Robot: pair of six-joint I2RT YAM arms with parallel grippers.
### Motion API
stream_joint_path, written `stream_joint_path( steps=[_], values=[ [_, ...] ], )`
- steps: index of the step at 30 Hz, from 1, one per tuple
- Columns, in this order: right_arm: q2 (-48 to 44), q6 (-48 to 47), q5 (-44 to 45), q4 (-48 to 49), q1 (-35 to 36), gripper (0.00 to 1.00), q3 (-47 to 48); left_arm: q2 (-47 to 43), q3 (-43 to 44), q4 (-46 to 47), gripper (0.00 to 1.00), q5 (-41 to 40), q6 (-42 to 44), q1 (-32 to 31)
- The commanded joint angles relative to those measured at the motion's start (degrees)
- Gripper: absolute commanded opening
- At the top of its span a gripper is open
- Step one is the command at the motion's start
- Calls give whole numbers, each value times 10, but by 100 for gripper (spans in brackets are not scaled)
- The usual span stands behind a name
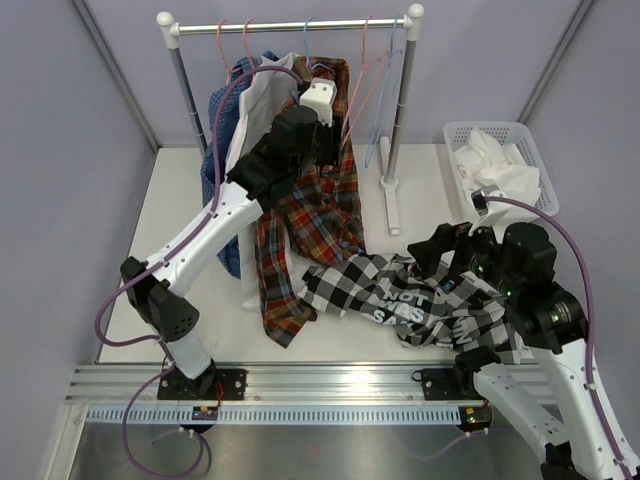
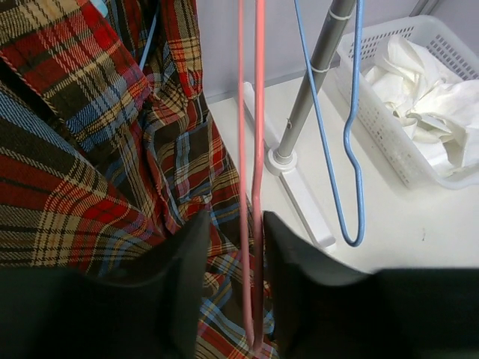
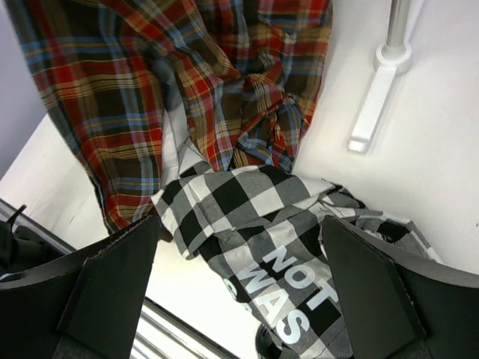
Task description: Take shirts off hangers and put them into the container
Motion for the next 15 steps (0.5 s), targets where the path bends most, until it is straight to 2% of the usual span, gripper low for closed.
stream_joint_path(
  steps=[1,8,11,15],
  values=[
    [37,34,58,-24,2,99,-8,-43,2,41,53,3,-8,3],
    [114,108,136,-57,2,100,-35,-94,-24,41,90,16,-11,2],
    [153,132,111,-31,2,100,-65,-128,-43,36,97,22,-14,3],
    [179,151,90,19,16,99,-83,-191,-79,28,98,28,-19,3]
  ],
)
